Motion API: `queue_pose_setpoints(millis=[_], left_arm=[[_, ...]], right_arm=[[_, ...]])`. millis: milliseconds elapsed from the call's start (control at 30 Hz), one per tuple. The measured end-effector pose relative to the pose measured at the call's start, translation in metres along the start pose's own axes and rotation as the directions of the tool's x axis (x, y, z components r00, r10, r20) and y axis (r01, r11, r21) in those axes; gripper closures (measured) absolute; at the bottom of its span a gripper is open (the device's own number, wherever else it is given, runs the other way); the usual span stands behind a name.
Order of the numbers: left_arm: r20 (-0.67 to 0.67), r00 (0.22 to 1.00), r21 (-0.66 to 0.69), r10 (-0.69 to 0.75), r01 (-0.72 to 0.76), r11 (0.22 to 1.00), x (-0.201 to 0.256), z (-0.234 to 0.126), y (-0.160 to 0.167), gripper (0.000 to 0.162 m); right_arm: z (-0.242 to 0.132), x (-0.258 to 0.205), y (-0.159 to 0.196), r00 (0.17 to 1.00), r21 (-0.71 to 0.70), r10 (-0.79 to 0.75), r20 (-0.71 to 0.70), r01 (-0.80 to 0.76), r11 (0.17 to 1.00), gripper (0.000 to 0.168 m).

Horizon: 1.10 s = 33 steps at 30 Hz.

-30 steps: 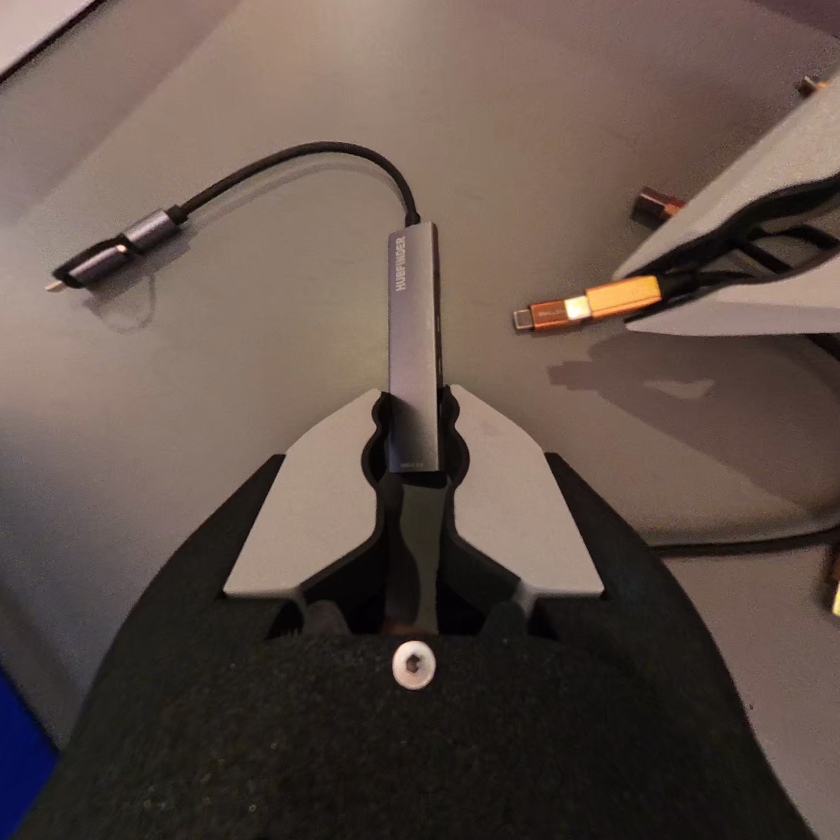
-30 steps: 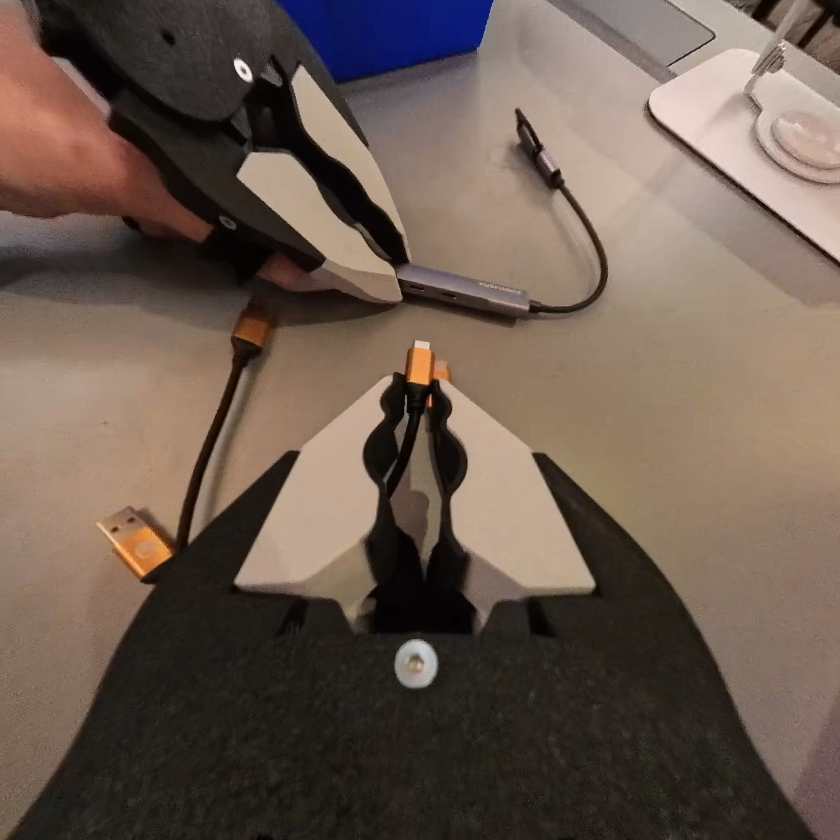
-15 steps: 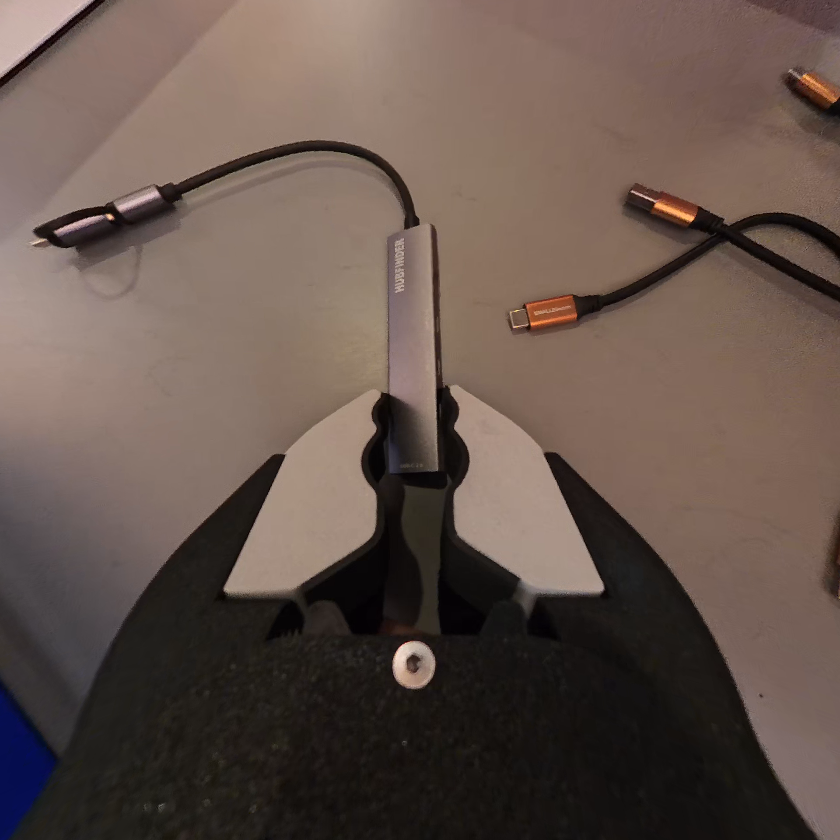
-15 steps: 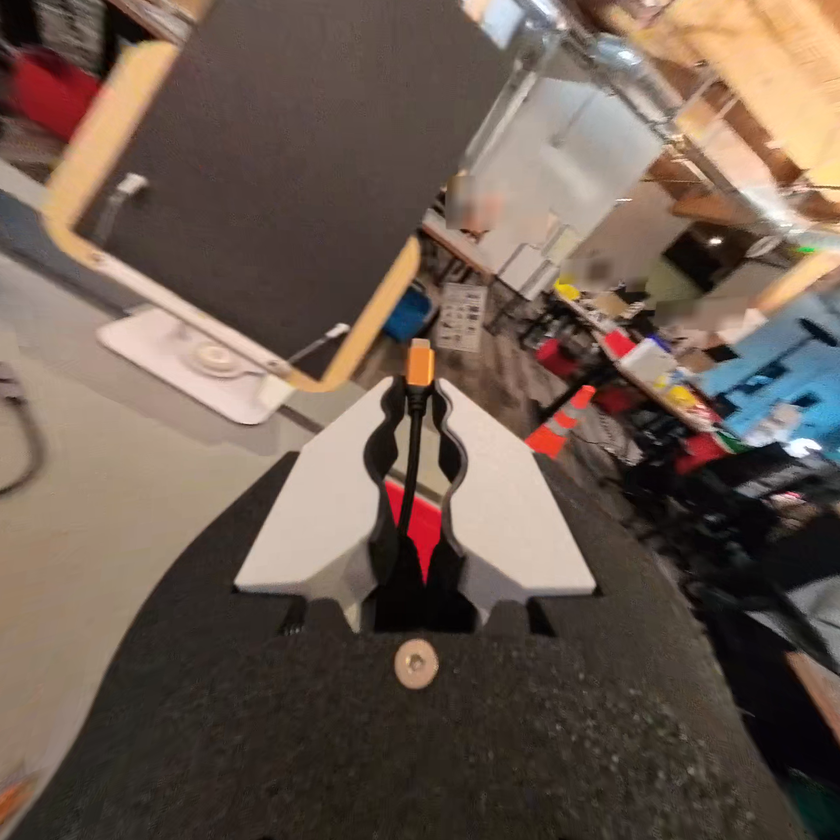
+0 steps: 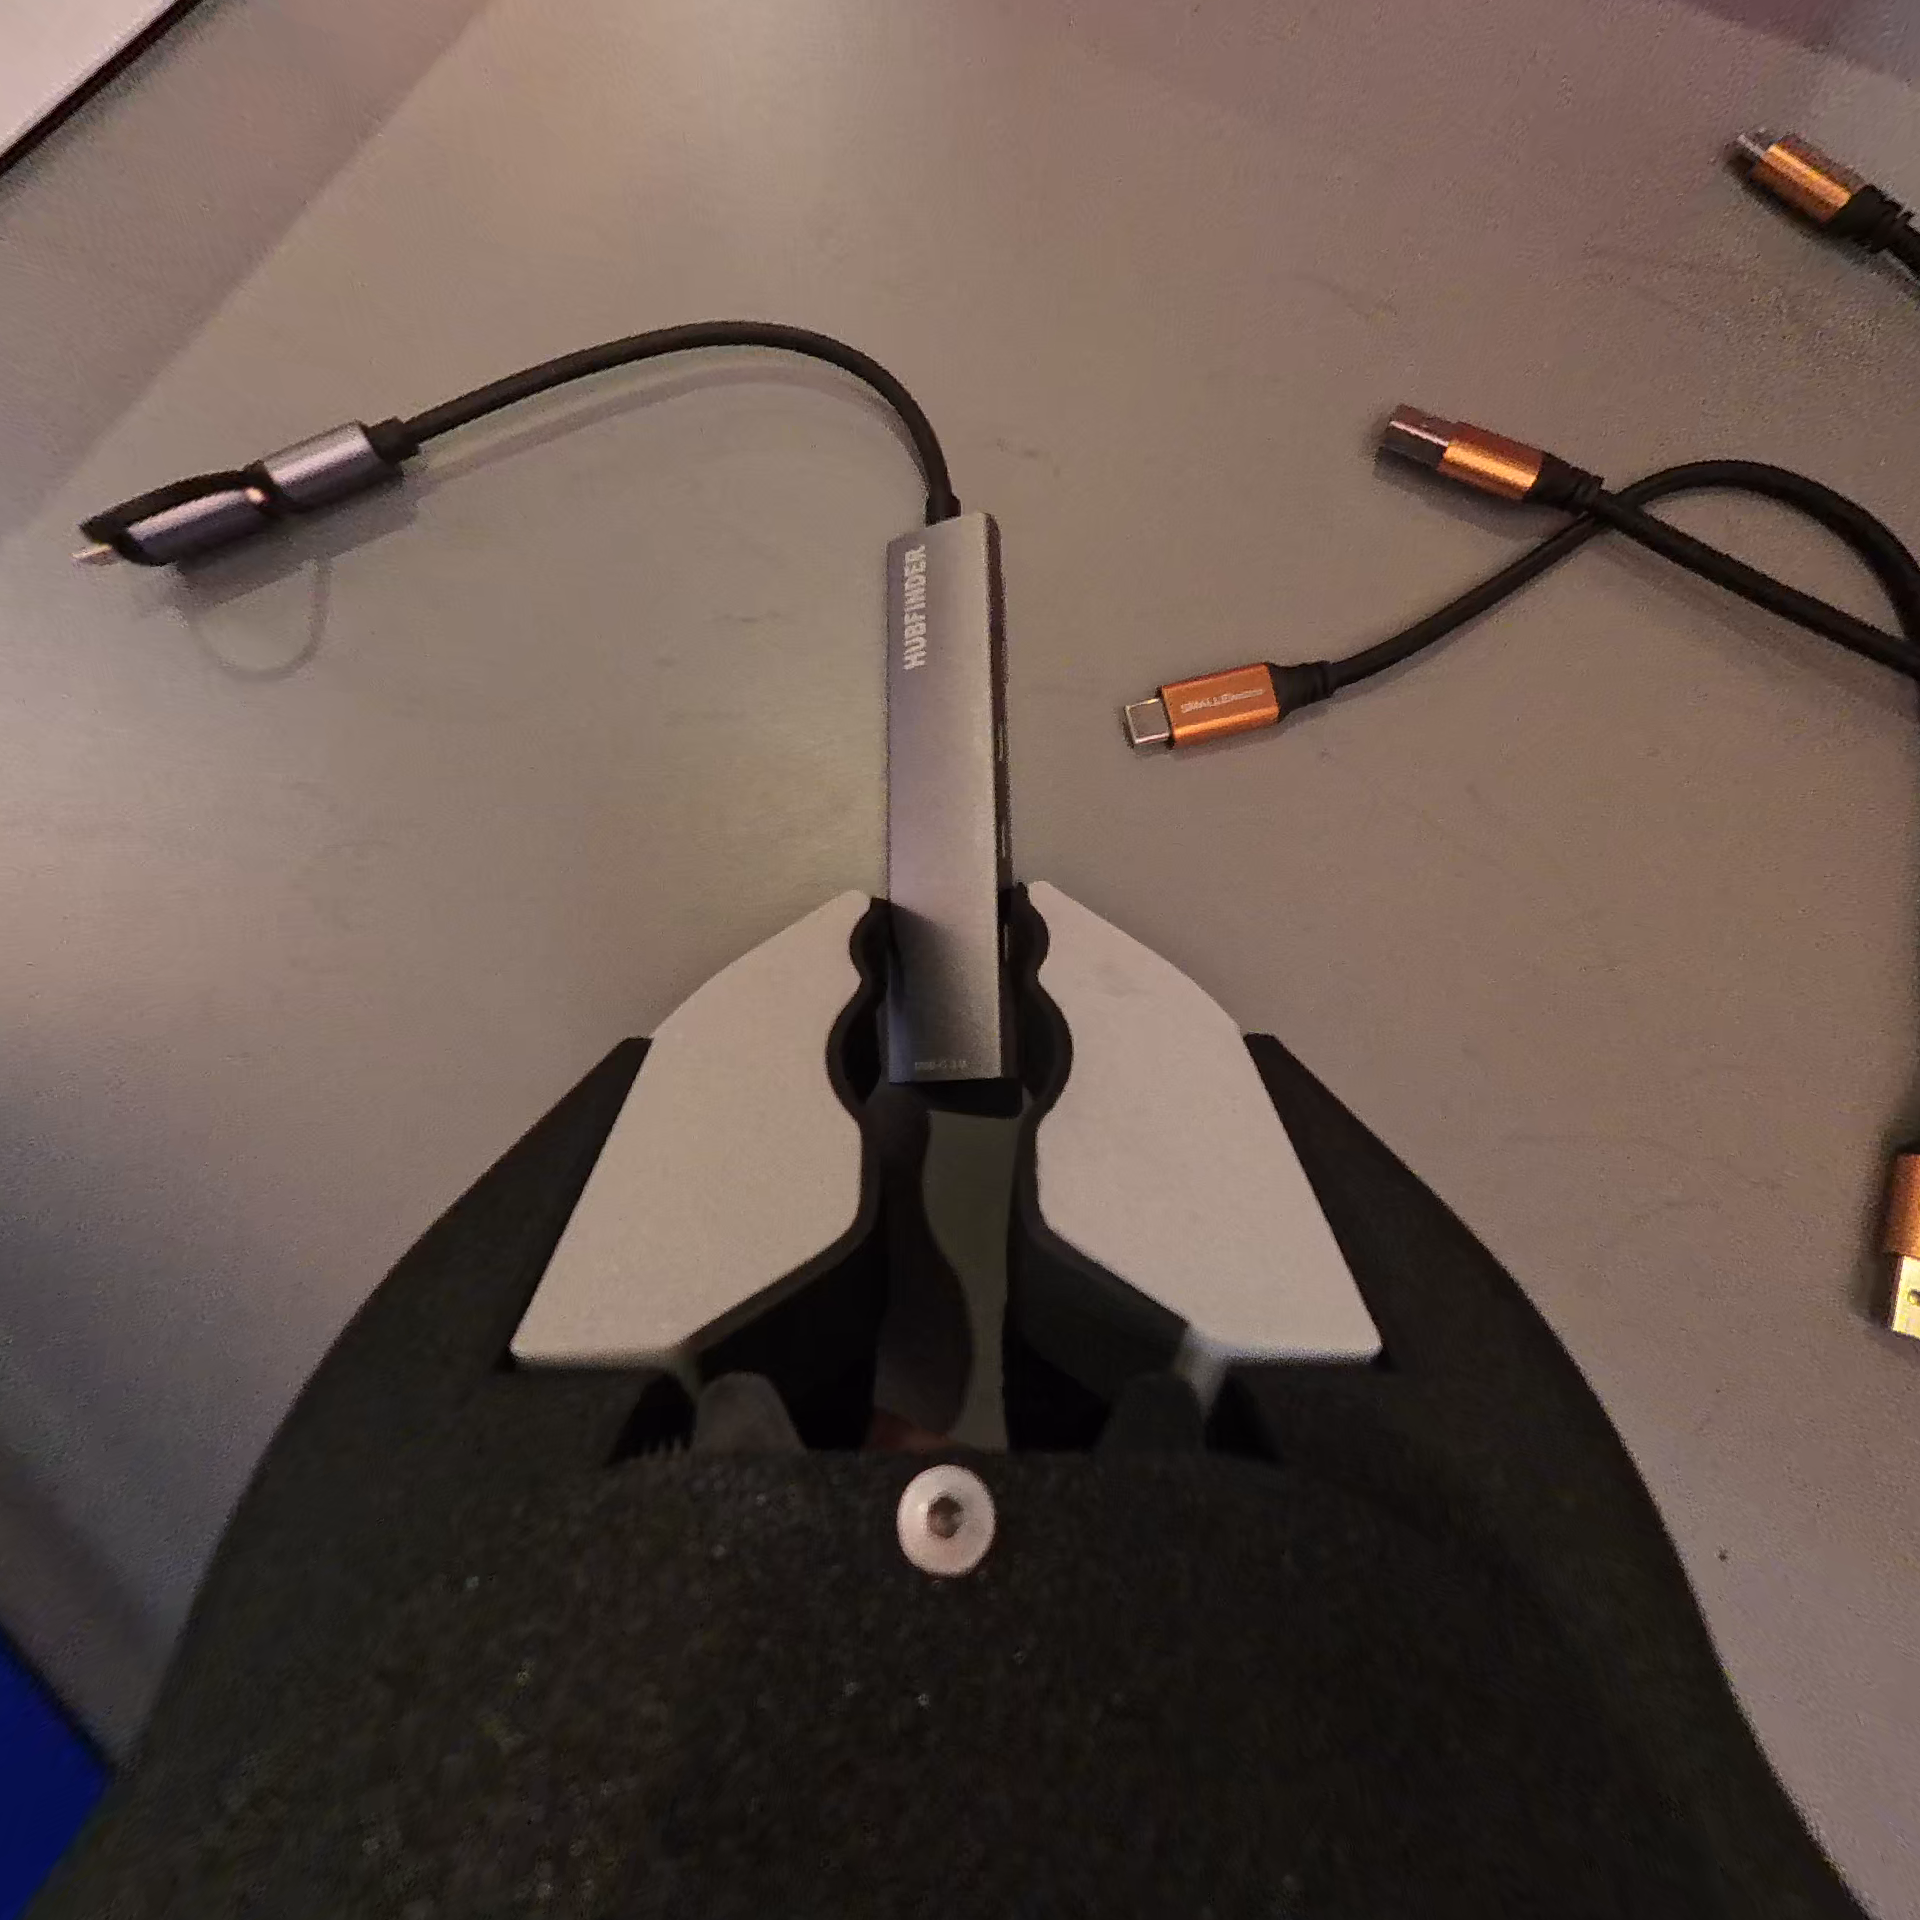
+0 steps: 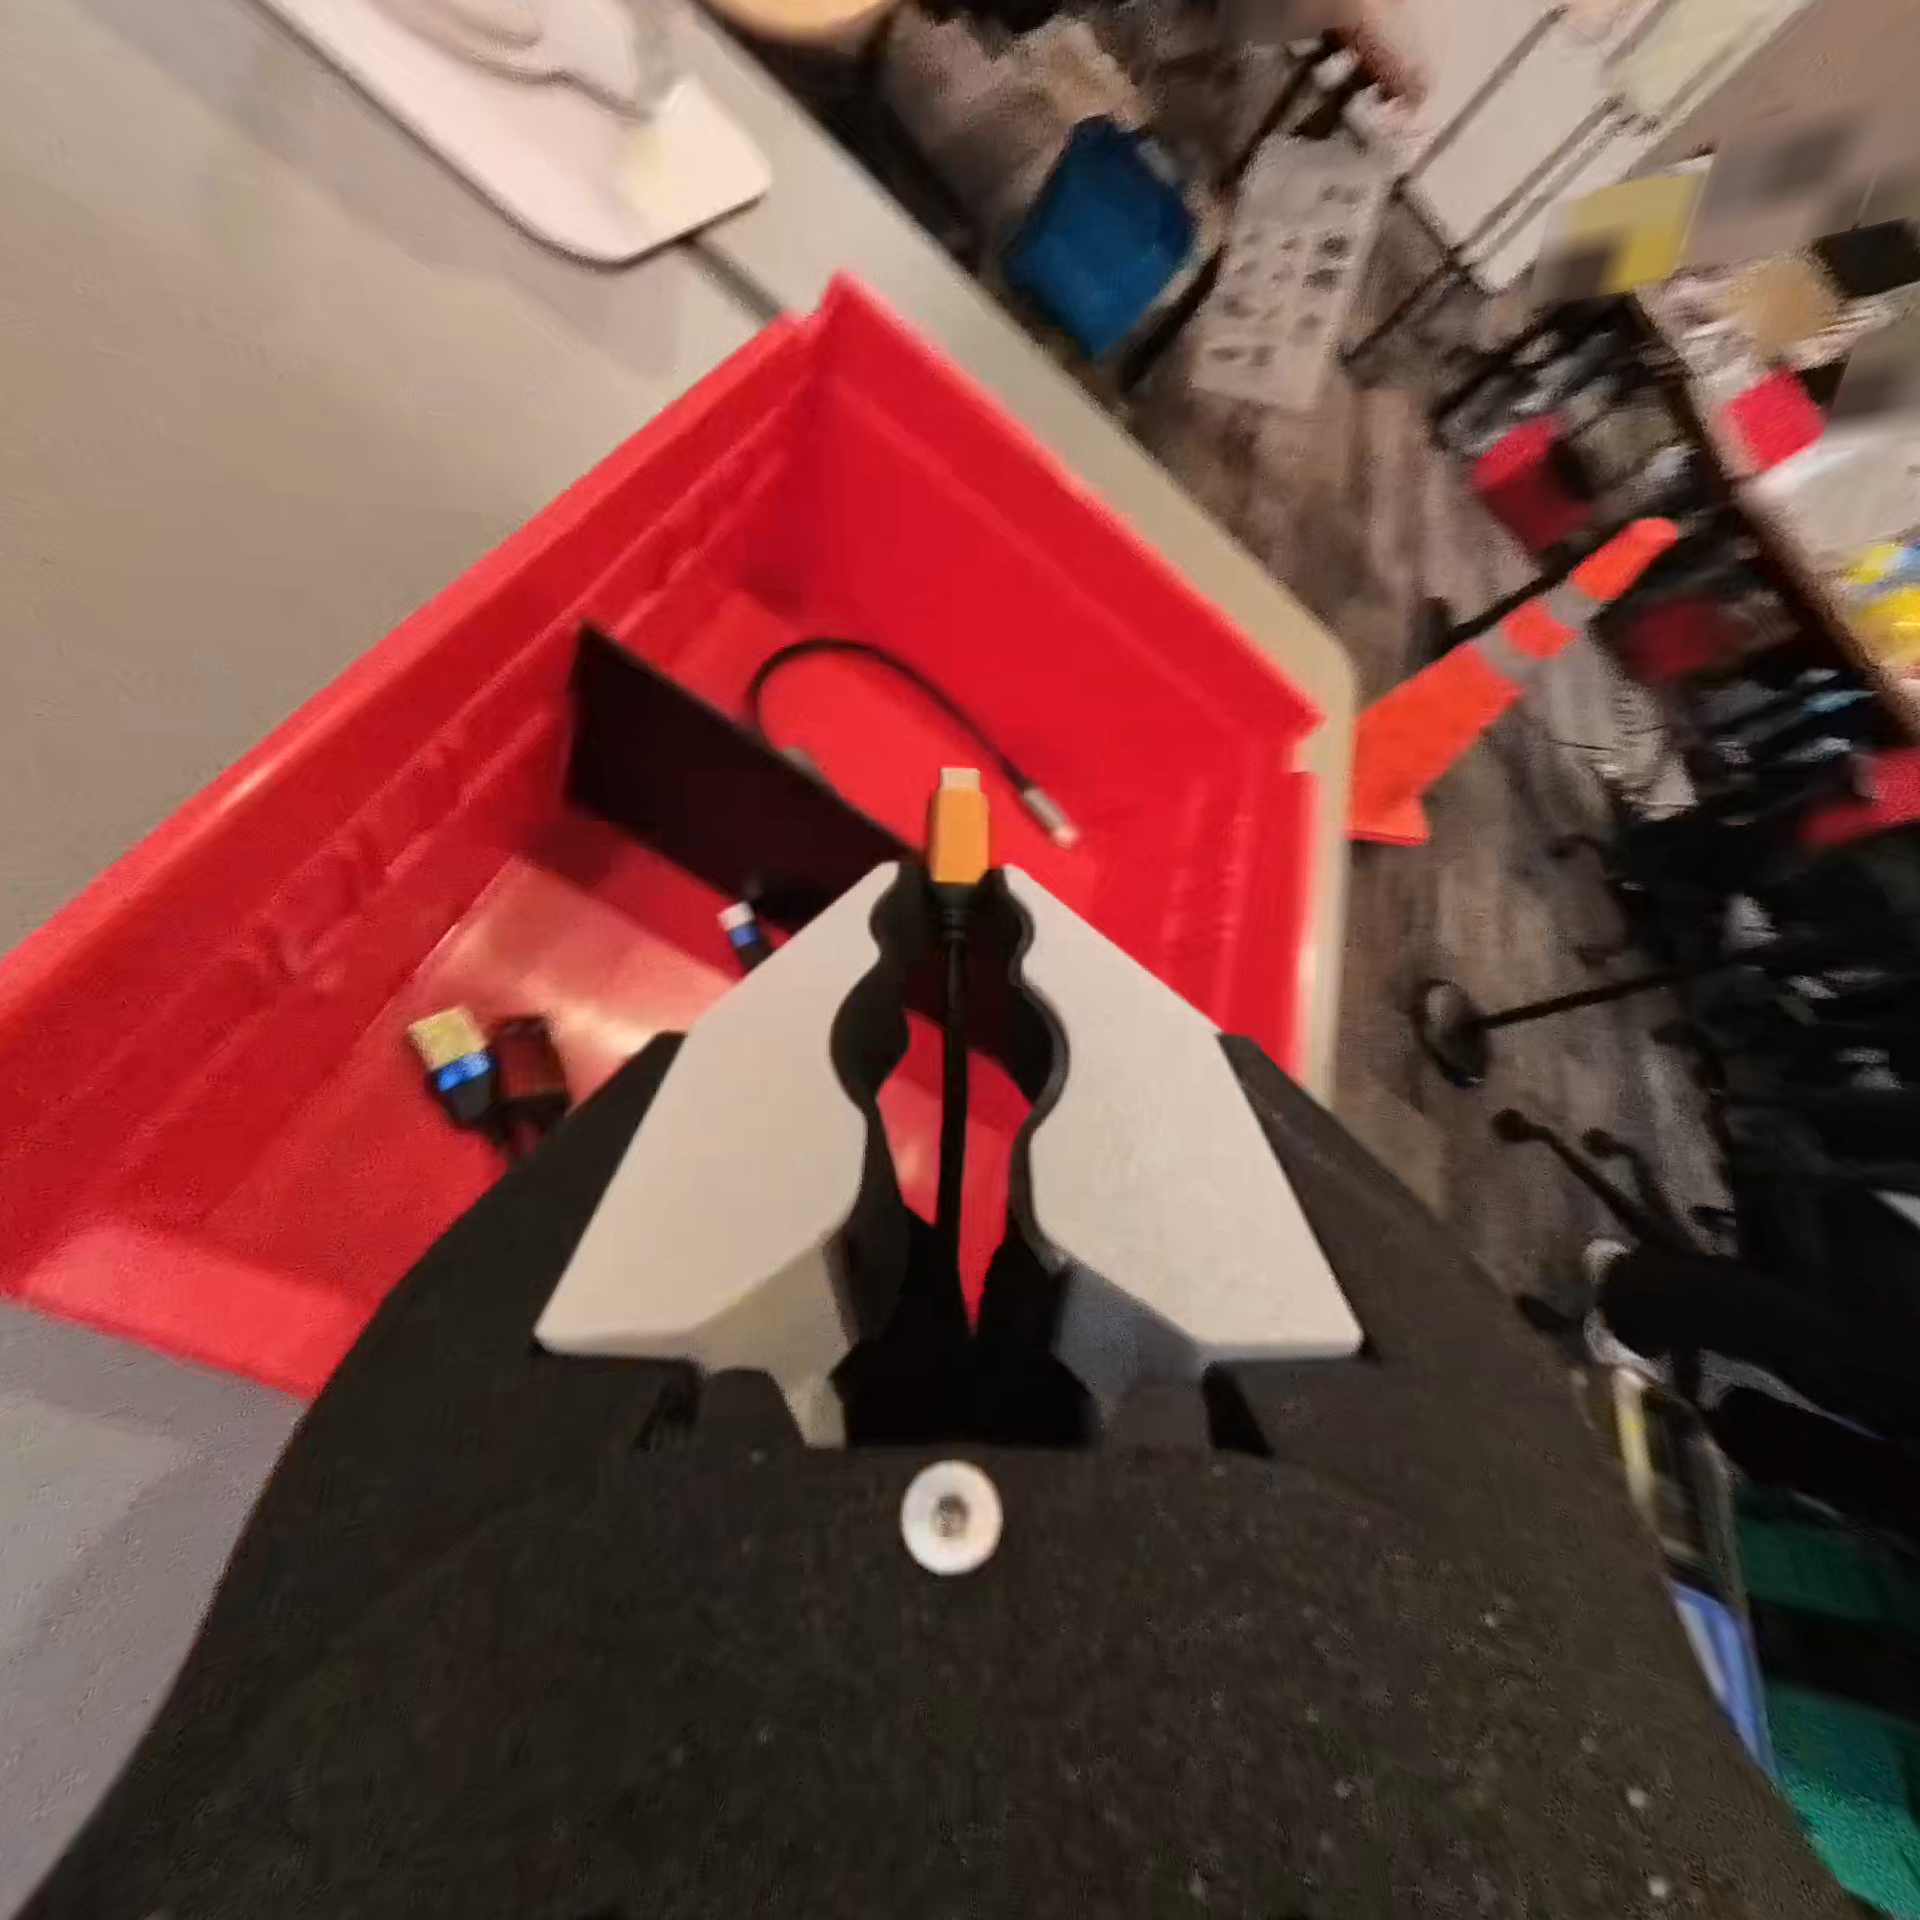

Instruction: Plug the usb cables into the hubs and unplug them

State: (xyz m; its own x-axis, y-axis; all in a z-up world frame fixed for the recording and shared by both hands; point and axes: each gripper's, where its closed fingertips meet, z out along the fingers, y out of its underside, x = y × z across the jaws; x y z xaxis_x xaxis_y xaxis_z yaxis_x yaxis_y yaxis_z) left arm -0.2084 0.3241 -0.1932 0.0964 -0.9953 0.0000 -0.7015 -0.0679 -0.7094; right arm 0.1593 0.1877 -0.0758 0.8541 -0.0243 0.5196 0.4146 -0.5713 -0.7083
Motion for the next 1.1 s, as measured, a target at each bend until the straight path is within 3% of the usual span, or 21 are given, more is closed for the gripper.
queue_pose_setpoints(millis=[133, 300, 367, 433, 600, 667, 733, 800, 867, 933, 1100], left_arm=[[-0.001, 1.0, 0.0, 0.001, -0.001, 1.0, 0.0, 0.0, 0.0, 0.14], [-0.005, 1.0, 0.0, 0.003, -0.003, 1.0, 0.001, 0.0, 0.0, 0.14], [-0.006, 1.0, 0.0, 0.004, -0.004, 1.0, 0.001, 0.0, 0.0, 0.141], [-0.007, 1.0, 0.0, 0.006, -0.006, 1.0, 0.001, 0.0, 0.0, 0.14], [-0.007, 1.0, 0.0, 0.006, -0.006, 1.0, 0.001, 0.0, 0.0, 0.141], [-0.007, 1.0, 0.0, 0.007, -0.007, 1.0, 0.002, 0.0, 0.0, 0.141], [-0.011, 1.0, 0.0, 0.01, -0.01, 1.0, 0.002, 0.0, 0.0, 0.14], [-0.013, 1.0, 0.0, 0.012, -0.012, 1.0, 0.003, 0.0, 0.0, 0.14], [-0.014, 1.0, 0.0, 0.013, -0.013, 1.0, 0.003, 0.0, 0.0, 0.14], [-0.016, 1.0, 0.0, 0.015, -0.015, 1.0, 0.003, 0.0, 0.0, 0.14], [-0.019, 1.0, 0.0, 0.018, -0.018, 1.0, 0.004, 0.0, 0.0, 0.14]], right_arm=[[0.022, -0.057, 0.031, 0.937, -0.08, -0.099, 0.334, 0.133, 0.988, 0.158], [0.058, -0.057, 0.043, 0.839, -0.141, -0.329, 0.433, 0.424, 0.895, 0.158], [0.059, -0.056, 0.05, 0.799, -0.175, -0.355, 0.485, 0.487, 0.856, 0.155], [0.053, -0.044, 0.048, 0.814, -0.214, -0.343, 0.468, 0.481, 0.85, 0.138], [0.002, -0.02, 0.005, 0.935, -0.209, -0.225, 0.275, 0.287, 0.935, 0.125], [-0.04, -0.065, -0.033, 0.927, -0.037, -0.172, 0.333, 0.195, 0.98, 0.126], [-0.086, -0.151, -0.06, 0.822, 0.141, -0.14, 0.552, 0.073, 0.987, 0.127], [-0.119, -0.237, -0.054, 0.661, 0.183, -0.153, 0.735, 0.024, 0.983, 0.126], [-0.125, -0.295, -0.027, 0.586, 0.142, -0.166, 0.793, 0.086, 0.986, 0.127], [-0.114, -0.32, -0.009, 0.606, 0.117, -0.176, 0.776, 0.137, 0.984, 0.136], [-0.106, -0.337, -0.008, 0.614, 0.115, -0.167, 0.772, 0.124, 0.986, 0.159]])
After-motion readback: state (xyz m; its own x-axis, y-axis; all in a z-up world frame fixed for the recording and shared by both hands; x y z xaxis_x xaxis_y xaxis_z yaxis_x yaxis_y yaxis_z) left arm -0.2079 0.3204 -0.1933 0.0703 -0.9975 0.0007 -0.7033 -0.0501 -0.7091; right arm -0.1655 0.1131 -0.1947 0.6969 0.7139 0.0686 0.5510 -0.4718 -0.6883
